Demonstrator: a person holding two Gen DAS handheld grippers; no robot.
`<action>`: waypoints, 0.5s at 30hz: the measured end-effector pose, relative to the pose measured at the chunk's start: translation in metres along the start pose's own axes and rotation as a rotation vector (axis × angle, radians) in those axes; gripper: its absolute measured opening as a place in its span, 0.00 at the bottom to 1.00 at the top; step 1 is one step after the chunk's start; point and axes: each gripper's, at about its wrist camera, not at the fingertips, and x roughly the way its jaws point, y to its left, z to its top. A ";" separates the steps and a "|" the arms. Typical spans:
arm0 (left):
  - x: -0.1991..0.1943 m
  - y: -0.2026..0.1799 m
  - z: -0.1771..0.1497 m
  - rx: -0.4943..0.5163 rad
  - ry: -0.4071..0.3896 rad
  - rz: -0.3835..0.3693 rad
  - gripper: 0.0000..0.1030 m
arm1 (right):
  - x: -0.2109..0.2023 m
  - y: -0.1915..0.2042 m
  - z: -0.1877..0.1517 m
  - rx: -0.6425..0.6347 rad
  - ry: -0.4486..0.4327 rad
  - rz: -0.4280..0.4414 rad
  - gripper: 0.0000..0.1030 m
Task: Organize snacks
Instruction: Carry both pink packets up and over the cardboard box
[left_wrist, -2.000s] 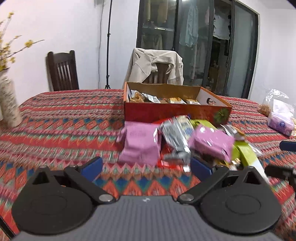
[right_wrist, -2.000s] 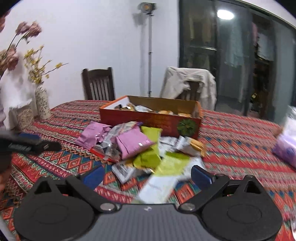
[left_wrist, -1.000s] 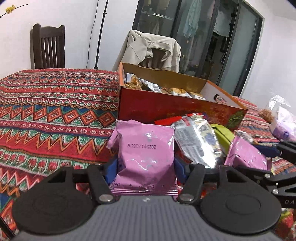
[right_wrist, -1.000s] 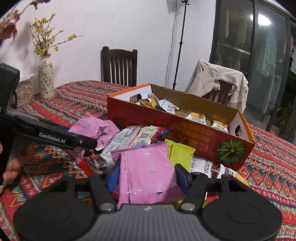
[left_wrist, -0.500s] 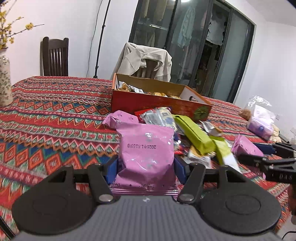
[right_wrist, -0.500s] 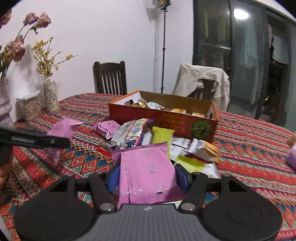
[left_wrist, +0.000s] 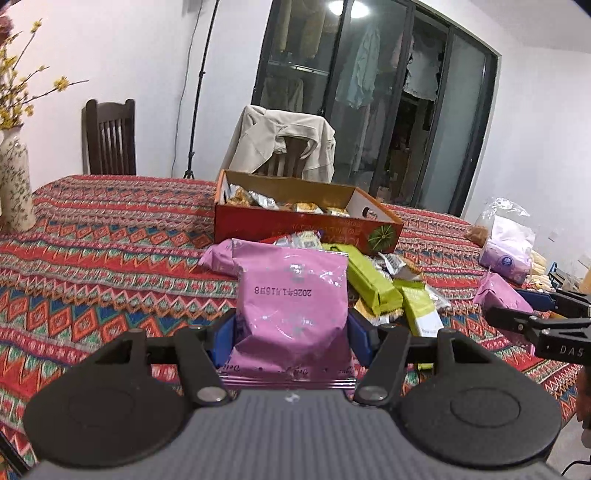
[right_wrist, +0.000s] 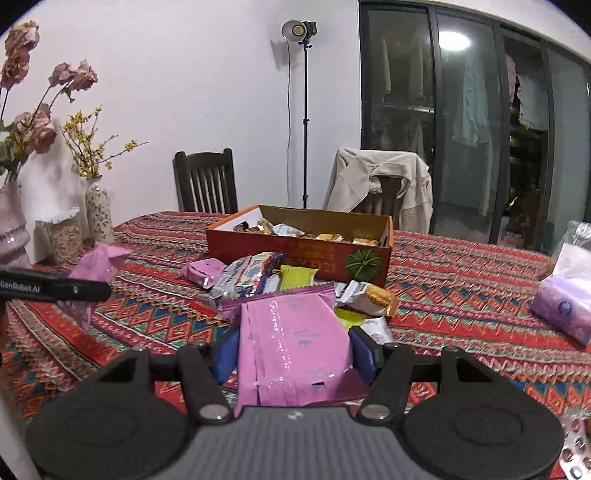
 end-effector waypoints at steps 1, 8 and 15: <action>0.004 0.001 0.005 0.005 -0.001 -0.010 0.61 | 0.001 0.000 0.001 -0.006 -0.003 -0.007 0.60; 0.054 0.011 0.068 0.047 -0.026 -0.080 0.61 | 0.019 -0.022 0.036 0.027 -0.058 0.042 0.60; 0.152 0.034 0.148 0.043 0.021 -0.086 0.61 | 0.089 -0.046 0.110 -0.008 -0.094 0.076 0.60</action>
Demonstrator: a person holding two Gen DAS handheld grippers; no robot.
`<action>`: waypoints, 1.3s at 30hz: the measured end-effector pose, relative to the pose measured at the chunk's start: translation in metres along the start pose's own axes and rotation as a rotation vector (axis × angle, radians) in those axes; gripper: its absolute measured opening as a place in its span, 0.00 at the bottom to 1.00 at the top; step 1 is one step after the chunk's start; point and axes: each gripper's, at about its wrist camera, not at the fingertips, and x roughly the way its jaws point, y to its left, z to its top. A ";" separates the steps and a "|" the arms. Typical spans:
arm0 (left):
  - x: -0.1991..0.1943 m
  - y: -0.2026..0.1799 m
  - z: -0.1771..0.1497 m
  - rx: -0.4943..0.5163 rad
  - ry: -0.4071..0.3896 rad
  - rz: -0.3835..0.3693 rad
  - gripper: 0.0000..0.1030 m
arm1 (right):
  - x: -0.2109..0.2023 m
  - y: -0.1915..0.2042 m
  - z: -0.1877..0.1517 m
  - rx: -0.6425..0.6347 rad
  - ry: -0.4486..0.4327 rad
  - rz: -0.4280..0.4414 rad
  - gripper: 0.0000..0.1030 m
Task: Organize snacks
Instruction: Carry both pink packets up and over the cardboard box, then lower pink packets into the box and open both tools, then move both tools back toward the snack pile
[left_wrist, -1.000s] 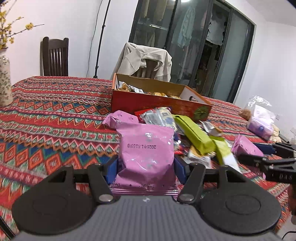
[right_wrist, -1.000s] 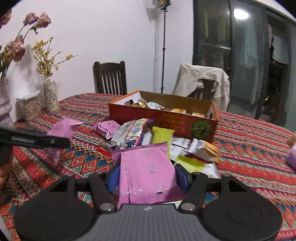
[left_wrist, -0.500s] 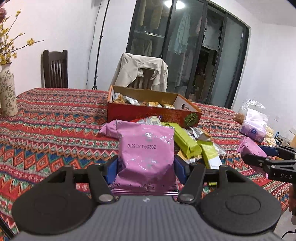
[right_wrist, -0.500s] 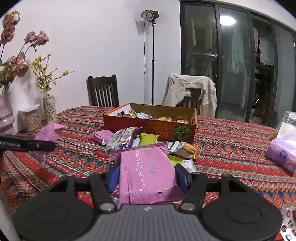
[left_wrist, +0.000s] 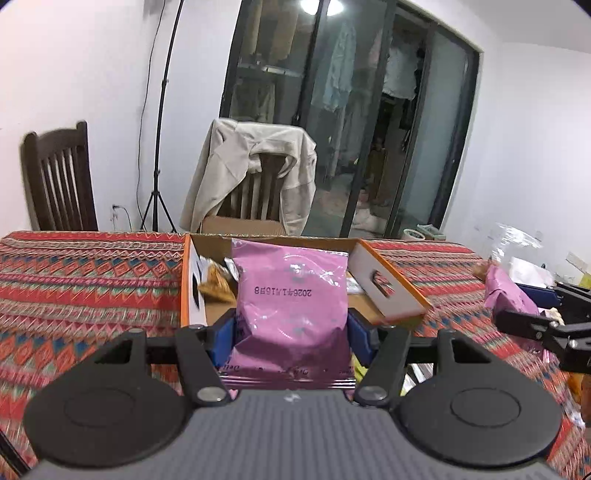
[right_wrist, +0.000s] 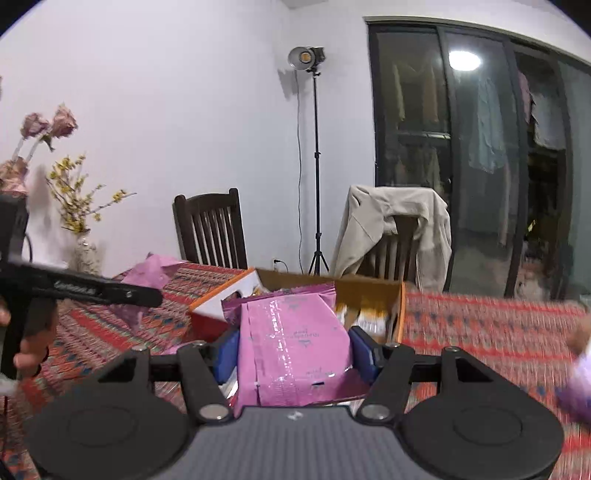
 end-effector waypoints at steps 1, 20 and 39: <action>0.017 0.006 0.010 -0.012 0.019 -0.002 0.61 | 0.017 -0.003 0.009 -0.013 0.007 0.001 0.60; 0.194 0.066 0.041 0.048 0.217 0.134 0.69 | 0.373 -0.012 0.055 -0.073 0.430 -0.067 0.60; 0.050 0.044 0.045 0.074 0.061 0.083 0.74 | 0.238 -0.004 0.083 -0.126 0.285 -0.067 0.72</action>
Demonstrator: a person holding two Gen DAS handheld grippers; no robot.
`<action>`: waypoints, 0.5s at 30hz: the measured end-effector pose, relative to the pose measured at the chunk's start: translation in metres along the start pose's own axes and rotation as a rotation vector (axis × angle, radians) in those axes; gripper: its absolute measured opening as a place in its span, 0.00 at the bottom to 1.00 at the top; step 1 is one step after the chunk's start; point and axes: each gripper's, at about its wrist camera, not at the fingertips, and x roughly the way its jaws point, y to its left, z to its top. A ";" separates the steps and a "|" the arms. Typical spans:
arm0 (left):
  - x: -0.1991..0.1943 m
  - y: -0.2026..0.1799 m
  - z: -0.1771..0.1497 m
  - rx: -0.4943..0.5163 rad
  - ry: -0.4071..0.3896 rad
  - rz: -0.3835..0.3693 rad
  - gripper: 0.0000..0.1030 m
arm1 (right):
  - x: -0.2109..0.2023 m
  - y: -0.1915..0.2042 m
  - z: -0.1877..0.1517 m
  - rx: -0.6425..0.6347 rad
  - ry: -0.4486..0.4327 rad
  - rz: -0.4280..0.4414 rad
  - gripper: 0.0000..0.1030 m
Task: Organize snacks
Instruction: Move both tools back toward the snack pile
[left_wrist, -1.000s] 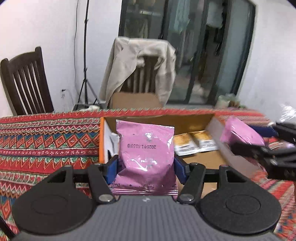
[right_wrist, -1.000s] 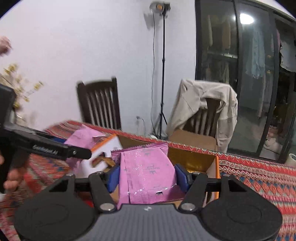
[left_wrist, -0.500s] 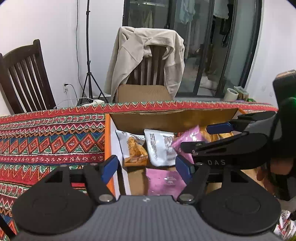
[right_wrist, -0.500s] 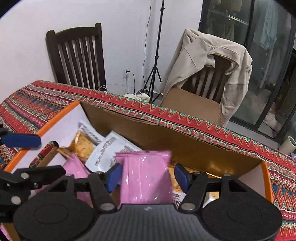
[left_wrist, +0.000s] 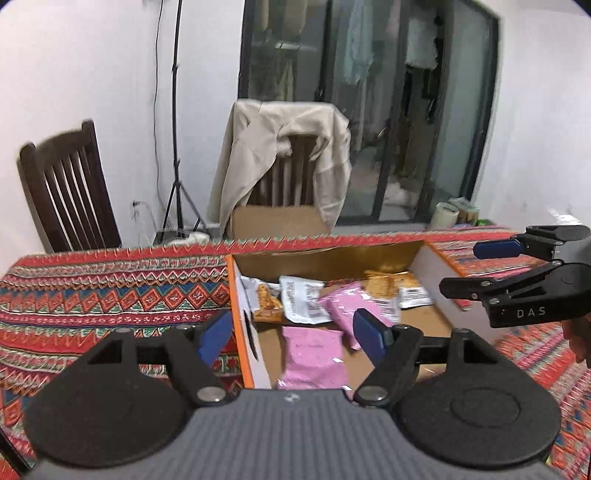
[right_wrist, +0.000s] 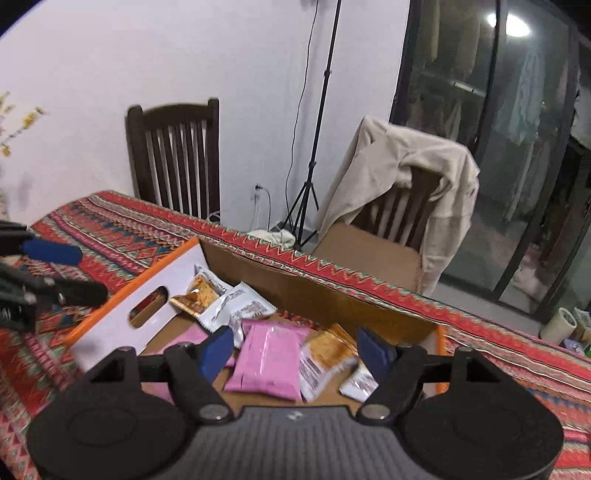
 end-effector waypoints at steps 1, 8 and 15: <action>-0.016 -0.003 -0.005 0.002 -0.017 -0.009 0.75 | -0.016 -0.001 -0.005 -0.002 -0.012 -0.005 0.73; -0.110 -0.023 -0.050 -0.002 -0.105 -0.022 0.79 | -0.118 0.003 -0.052 -0.014 -0.080 -0.033 0.77; -0.181 -0.048 -0.109 -0.017 -0.168 0.012 0.82 | -0.211 0.015 -0.110 0.011 -0.162 -0.043 0.84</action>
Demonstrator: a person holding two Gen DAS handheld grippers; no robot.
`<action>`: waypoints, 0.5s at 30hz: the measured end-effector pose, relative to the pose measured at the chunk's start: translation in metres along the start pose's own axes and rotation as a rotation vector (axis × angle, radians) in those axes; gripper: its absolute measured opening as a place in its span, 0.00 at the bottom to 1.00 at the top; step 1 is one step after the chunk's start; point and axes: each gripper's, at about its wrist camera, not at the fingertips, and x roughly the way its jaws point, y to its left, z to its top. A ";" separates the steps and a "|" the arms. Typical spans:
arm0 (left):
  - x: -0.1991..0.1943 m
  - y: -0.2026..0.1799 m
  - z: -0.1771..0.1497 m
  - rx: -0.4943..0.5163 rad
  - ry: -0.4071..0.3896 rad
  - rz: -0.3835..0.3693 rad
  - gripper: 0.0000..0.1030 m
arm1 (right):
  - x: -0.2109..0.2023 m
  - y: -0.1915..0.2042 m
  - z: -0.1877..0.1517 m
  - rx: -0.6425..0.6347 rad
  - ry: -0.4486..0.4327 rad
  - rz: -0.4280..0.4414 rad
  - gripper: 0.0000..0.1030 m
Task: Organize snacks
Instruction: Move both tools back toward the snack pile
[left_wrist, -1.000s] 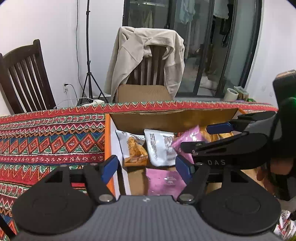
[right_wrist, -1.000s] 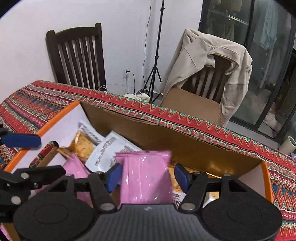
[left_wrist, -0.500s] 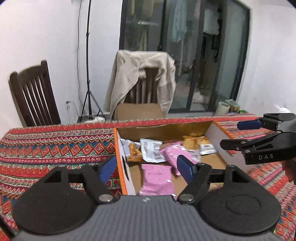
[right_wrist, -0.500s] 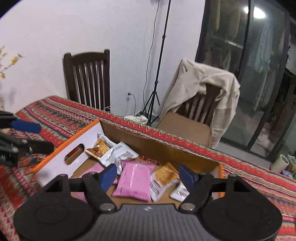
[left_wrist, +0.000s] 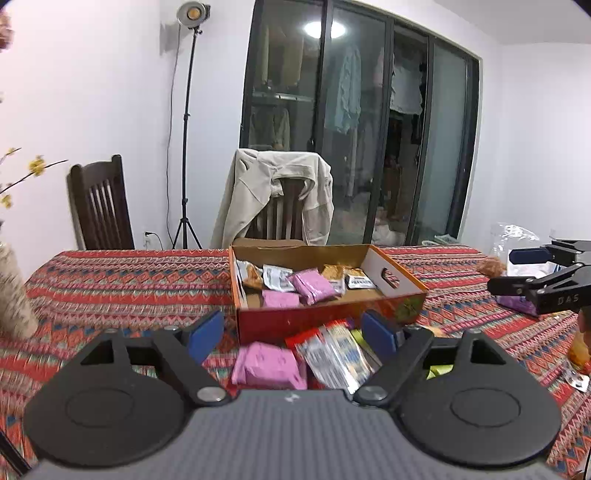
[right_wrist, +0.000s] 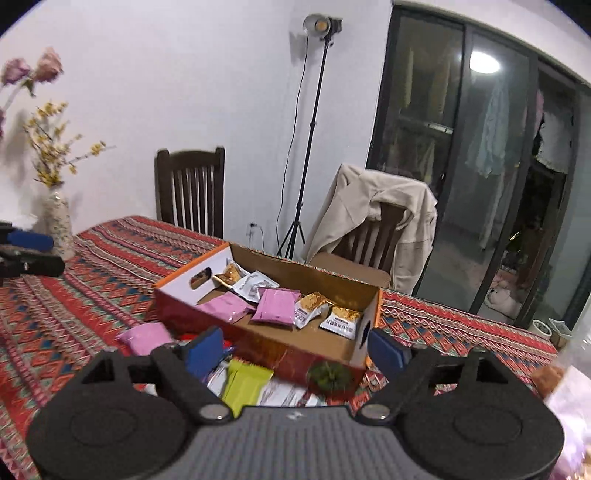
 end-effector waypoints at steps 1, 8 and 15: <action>-0.010 -0.004 -0.008 0.000 -0.009 0.005 0.82 | -0.013 0.002 -0.007 0.004 -0.010 0.000 0.84; -0.063 -0.029 -0.065 -0.029 -0.014 0.064 0.86 | -0.080 0.018 -0.059 0.026 -0.030 -0.006 0.85; -0.091 -0.042 -0.115 -0.053 0.054 0.086 0.86 | -0.127 0.040 -0.111 0.080 -0.043 -0.022 0.86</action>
